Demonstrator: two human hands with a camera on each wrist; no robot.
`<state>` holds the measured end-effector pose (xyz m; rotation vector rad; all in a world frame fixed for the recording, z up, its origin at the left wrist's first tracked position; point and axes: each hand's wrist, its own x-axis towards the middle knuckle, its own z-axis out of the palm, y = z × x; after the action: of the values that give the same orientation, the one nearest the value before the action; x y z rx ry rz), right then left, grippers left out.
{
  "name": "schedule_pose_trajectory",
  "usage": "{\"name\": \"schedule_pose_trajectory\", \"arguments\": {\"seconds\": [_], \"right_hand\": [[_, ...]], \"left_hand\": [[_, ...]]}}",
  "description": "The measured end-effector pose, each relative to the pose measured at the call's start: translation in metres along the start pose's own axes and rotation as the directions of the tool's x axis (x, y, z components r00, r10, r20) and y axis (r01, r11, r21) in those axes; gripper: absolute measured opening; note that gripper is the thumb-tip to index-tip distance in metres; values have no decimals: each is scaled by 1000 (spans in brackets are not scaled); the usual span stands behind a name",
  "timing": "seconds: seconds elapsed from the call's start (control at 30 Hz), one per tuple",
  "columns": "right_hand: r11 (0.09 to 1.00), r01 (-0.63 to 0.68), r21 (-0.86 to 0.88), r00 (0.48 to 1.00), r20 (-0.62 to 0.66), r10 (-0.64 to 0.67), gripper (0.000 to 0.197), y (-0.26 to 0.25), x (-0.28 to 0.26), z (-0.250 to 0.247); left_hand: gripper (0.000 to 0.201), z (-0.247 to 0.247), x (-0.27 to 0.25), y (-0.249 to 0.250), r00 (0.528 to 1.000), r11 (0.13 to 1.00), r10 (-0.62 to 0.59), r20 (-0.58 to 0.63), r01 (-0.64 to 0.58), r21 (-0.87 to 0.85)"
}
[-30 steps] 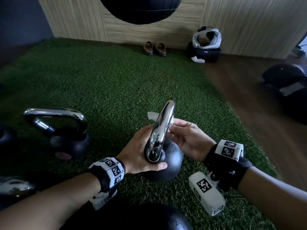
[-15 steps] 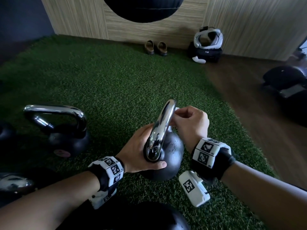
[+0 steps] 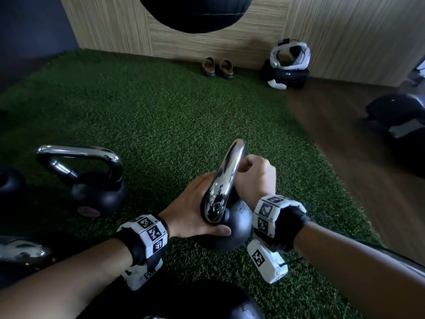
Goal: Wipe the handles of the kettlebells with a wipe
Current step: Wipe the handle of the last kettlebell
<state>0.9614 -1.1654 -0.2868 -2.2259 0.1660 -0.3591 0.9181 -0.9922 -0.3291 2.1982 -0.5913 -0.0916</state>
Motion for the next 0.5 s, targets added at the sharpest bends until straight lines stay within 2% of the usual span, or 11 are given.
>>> {"name": "schedule_pose_trajectory", "arguments": {"seconds": [0.13,0.2,0.27,0.33,0.4,0.43,0.47,0.5], "right_hand": [[999,52,-15,998,27,-52,22,3,-1,0],[999,52,-3,997,58,-52,17,6,1,-9],[998,44,47,997,59,-46,15,10,4,-25],[987,20,159,997,67,-31,15,8,11,-44],[966,62,251,992,95,-88,16,1,22,-60],[963,153,224,977,112,-181,19,-3,29,-65],[948,278,156,941,157,-301,26,-8,36,-68],[911,404,81,880,236,-412,34,-15,41,-69]], "left_hand": [[112,-25,0,5,978,995,-49,202,29,99],[106,-48,-5,9,948,998,-68,311,60,36],[93,-66,-14,22,966,985,-93,239,125,-123],[74,-74,-24,42,997,988,-72,20,74,-138],[72,-75,-32,70,986,997,14,-169,-1,77],[76,-74,-36,85,978,983,51,-200,-15,181],[76,-72,-39,99,977,966,78,-196,-26,256],[72,-69,-41,111,978,948,102,-183,-40,316]]}}
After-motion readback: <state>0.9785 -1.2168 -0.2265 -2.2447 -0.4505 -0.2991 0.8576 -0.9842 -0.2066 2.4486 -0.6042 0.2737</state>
